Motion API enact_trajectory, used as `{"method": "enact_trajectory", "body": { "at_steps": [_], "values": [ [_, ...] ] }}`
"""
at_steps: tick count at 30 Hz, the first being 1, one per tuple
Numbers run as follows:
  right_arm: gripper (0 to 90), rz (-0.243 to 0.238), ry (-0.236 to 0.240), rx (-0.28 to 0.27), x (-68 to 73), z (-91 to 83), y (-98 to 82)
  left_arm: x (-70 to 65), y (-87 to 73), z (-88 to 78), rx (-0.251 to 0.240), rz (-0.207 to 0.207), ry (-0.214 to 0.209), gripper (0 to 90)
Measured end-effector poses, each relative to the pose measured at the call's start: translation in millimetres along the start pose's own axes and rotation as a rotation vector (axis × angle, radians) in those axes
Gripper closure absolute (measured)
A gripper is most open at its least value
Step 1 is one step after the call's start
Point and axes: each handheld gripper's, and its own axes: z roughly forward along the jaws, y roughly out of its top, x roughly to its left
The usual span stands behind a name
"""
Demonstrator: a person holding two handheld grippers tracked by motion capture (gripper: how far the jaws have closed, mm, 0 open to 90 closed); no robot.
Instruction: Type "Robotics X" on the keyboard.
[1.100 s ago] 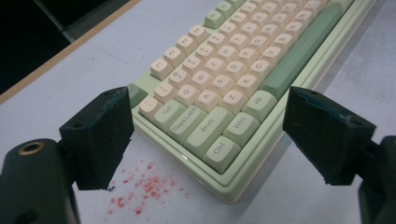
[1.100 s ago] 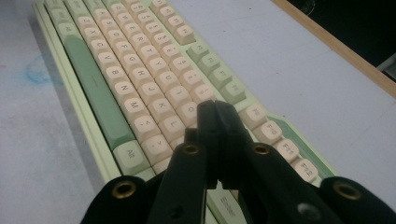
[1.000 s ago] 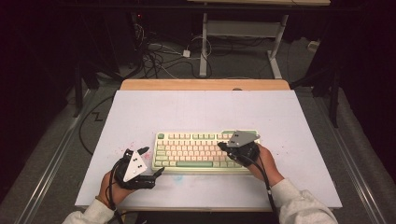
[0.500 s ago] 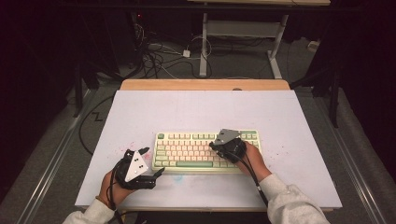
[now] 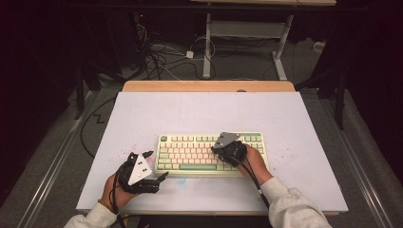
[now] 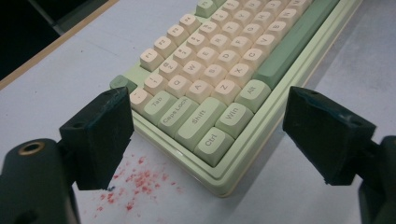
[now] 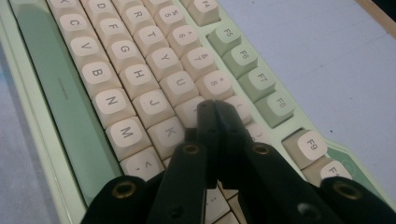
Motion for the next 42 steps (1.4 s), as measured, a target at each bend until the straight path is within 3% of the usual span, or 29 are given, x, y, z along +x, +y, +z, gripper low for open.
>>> {"method": "enact_trajectory", "body": {
  "at_steps": [23,31,35,38,42],
  "values": [
    [89.3,0.025,-0.013,-0.121,1.9,-29.8,2.8,-2.2,0.7,0.6,0.010,0.013,-0.007,15.8],
    [83.3,0.035,-0.022,-0.154,0.2,-41.1,0.0,-2.3,0.8,1.2,0.012,0.012,-0.011,15.7],
    [72.1,0.031,-0.016,-0.173,0.7,-47.2,-1.8,-2.5,1.0,1.4,0.012,0.010,-0.014,15.7],
    [55.4,0.036,-0.007,-0.199,0.7,-52.2,-3.4,-2.5,1.2,1.3,0.013,0.009,-0.016,15.8],
    [42.7,0.038,-0.020,-0.230,1.0,-58.7,-7.2,-2.7,1.7,1.4,0.013,0.008,-0.017,15.8]
  ]
}}
